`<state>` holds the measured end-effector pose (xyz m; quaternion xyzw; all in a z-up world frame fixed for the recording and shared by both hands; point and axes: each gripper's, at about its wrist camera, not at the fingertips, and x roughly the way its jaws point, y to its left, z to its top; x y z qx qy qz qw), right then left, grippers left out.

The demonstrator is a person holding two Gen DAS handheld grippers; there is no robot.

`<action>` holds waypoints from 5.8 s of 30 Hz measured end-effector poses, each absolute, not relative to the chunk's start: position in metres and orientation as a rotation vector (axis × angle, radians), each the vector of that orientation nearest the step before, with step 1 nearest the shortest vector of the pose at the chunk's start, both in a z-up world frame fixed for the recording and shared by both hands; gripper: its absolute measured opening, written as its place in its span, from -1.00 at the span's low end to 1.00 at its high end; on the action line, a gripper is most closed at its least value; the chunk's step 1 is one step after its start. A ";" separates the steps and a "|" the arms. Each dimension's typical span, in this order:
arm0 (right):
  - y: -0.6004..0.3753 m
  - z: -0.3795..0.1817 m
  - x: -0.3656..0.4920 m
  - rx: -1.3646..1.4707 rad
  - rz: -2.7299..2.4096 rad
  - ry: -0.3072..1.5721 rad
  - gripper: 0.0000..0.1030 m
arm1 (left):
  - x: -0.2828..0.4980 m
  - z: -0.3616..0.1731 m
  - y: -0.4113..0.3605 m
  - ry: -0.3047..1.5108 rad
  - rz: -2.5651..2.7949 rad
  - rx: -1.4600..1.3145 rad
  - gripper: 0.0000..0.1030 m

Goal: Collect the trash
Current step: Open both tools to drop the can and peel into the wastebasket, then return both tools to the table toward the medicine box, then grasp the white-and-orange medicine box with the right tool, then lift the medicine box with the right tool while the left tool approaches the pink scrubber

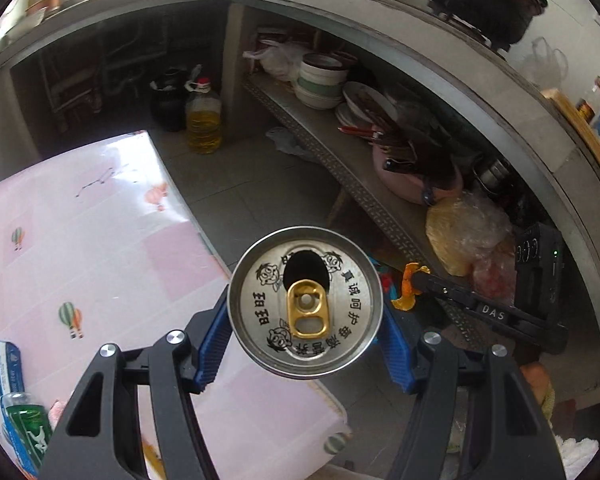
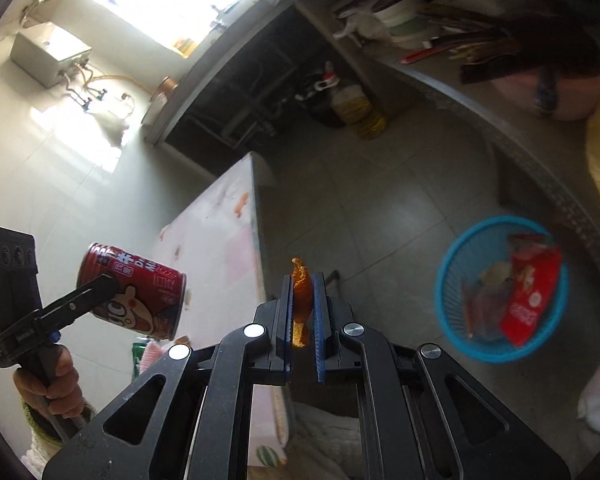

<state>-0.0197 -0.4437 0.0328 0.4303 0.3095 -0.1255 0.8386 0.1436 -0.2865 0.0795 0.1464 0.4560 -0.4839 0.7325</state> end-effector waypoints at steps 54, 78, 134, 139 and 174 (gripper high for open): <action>-0.413 -0.036 -0.086 0.908 -0.346 0.758 0.47 | 0.050 0.020 -0.194 0.921 -0.857 0.251 0.56; -0.215 0.017 0.138 0.761 0.238 0.973 0.43 | 0.052 -0.002 0.020 0.607 -0.553 0.071 0.08; -0.258 0.008 0.091 0.356 -0.203 1.064 -0.83 | 0.106 -0.047 -0.045 0.864 -0.591 0.092 0.47; -0.271 0.007 0.084 0.400 -0.222 1.047 -0.83 | 0.094 -0.046 -0.057 0.884 -0.665 0.070 0.47; -0.290 0.038 0.056 0.553 -0.115 0.895 0.08 | 0.090 -0.062 -0.047 1.130 -0.816 -0.036 0.58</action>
